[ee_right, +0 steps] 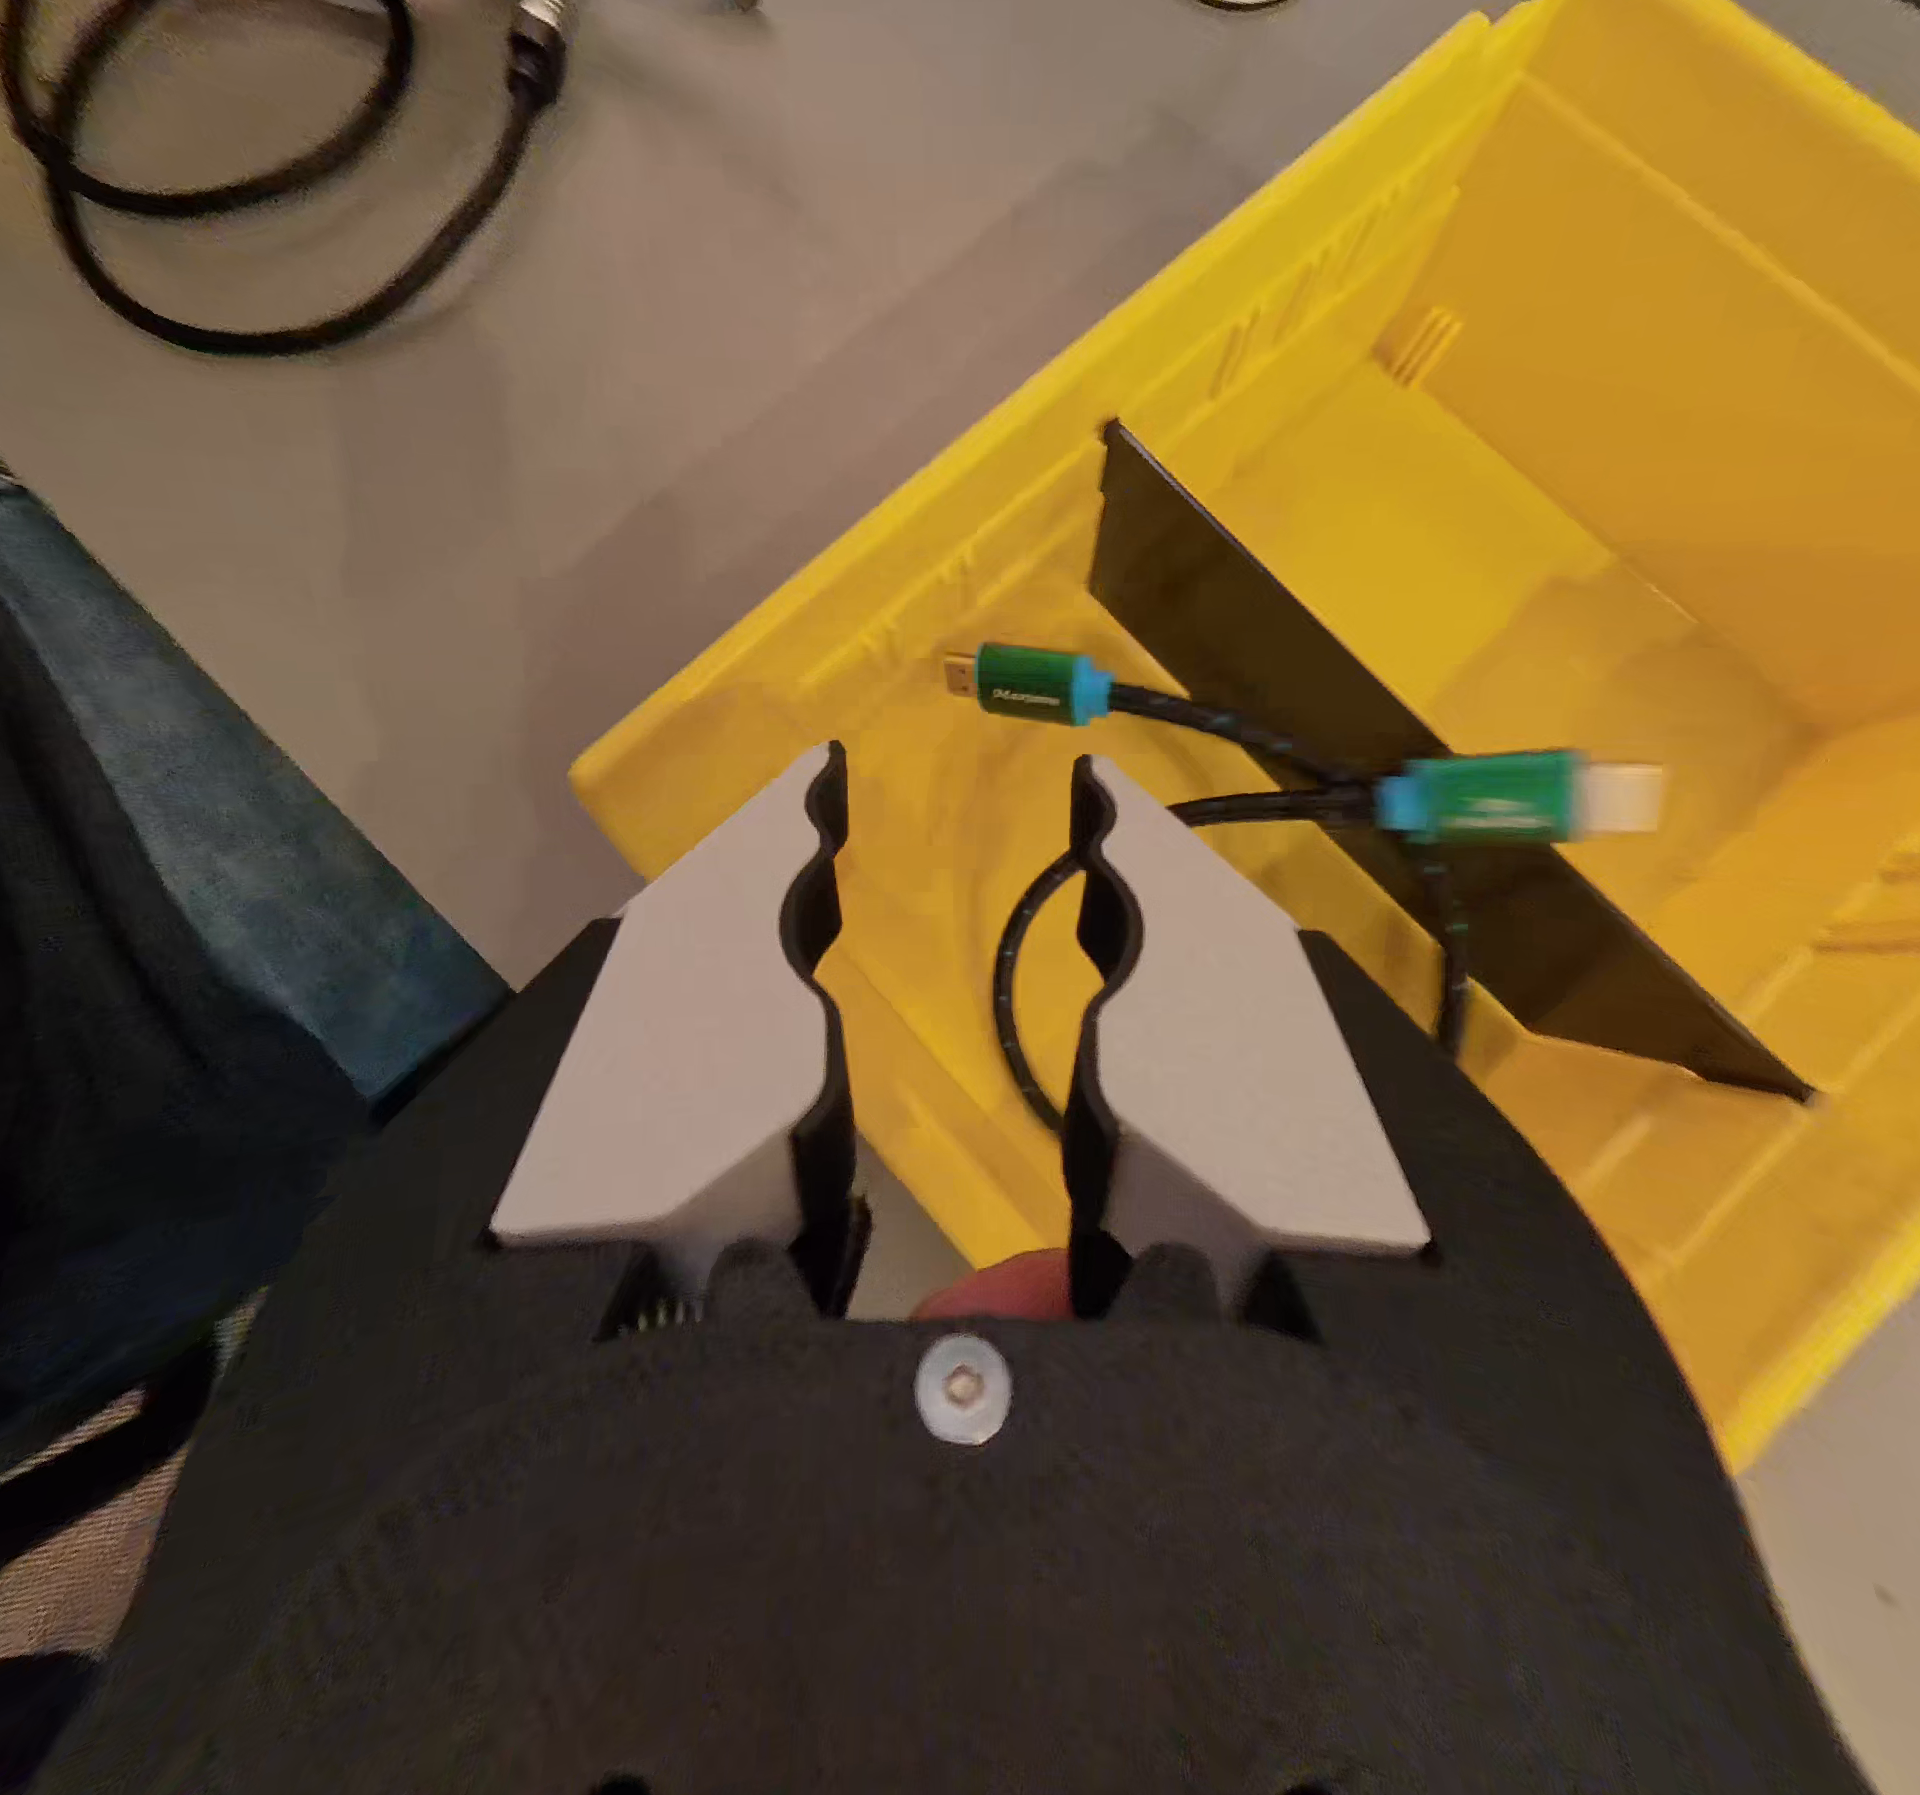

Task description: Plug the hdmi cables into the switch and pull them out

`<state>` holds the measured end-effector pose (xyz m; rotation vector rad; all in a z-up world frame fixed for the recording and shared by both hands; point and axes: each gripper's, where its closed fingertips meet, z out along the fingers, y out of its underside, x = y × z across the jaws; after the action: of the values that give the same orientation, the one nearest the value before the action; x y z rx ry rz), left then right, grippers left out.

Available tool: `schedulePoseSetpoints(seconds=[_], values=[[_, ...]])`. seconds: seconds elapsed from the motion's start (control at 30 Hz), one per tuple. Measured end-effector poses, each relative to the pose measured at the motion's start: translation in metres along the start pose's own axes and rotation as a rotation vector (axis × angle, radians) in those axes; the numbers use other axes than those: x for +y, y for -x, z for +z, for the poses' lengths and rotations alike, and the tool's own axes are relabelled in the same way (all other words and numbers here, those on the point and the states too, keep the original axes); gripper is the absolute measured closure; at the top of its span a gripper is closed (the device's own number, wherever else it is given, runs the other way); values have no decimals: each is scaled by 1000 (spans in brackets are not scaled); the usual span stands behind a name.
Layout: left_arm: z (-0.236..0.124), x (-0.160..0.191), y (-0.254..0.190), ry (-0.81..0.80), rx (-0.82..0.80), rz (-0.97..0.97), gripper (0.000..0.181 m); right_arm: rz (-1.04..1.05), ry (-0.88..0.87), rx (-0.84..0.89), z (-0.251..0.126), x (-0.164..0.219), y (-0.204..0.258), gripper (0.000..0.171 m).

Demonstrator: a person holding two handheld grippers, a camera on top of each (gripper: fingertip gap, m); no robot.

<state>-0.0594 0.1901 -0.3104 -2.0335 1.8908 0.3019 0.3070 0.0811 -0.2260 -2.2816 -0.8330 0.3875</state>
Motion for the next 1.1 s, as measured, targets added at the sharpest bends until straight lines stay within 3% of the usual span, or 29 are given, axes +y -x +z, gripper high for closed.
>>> schedulePoseSetpoints(seconds=[0.2,0.3,0.47,0.6,0.8,1.1], values=[[-1,0,0,0,3,-4,149,-135,-13,188,-25,-27,0,133],[-3,-2,1,-7,-17,5,149,-236,-184,62,-18,-76,54,133],[-15,-7,5,-38,-72,28,150,-298,-344,-140,34,-136,136,133],[-26,-8,5,-65,-107,51,151,-293,-387,-211,94,-160,164,138],[-40,-5,-1,-99,-119,61,151,-489,-372,-73,170,-167,157,140],[-55,-13,-13,-147,-92,66,151,-787,-346,127,230,-170,146,148]])
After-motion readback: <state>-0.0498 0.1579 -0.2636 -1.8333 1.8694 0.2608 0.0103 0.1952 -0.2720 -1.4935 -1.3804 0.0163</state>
